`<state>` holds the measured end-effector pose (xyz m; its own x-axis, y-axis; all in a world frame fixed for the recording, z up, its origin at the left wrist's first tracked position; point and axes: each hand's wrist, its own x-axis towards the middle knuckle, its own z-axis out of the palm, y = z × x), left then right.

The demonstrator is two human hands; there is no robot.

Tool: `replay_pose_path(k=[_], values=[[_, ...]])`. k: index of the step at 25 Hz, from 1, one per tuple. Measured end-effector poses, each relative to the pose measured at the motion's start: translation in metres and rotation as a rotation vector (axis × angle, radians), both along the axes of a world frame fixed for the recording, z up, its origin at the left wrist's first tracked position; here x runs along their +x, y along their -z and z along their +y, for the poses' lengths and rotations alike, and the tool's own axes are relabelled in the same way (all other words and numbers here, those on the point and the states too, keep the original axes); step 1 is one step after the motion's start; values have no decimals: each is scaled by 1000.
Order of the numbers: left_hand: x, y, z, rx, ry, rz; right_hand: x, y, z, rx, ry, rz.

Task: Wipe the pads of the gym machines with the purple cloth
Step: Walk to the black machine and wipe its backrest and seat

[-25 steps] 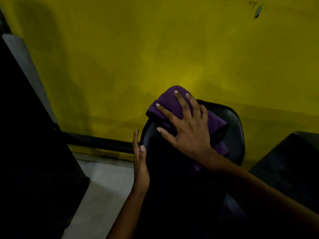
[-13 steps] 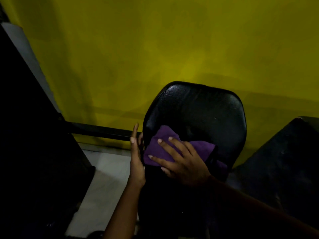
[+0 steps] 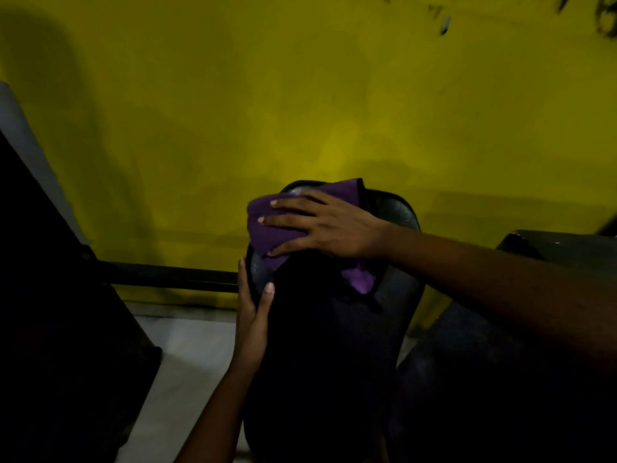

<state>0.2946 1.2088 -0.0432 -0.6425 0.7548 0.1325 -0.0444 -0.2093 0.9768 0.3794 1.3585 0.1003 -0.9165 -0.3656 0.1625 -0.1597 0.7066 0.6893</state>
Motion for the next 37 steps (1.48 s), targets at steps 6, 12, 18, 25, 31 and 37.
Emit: replay_pose_path(k=[6, 12, 18, 25, 31, 37], values=[[-3, 9, 1, -17, -7, 64, 43, -10, 35, -123, 31, -84], [-2, 11, 2, -14, -28, 74, 92, 34, 31, -274, 179, 192], [0, 12, 4, 13, -23, 85, 114, 85, 7, -374, 277, 347], [-1, 17, 4, 96, -6, 78, 129, 149, -32, -409, 343, 362], [1, 15, 0, 140, 21, 49, 134, 196, -62, -373, 289, 273], [-5, 32, -2, 202, 46, 46, 95, 125, -41, -340, 177, 442]])
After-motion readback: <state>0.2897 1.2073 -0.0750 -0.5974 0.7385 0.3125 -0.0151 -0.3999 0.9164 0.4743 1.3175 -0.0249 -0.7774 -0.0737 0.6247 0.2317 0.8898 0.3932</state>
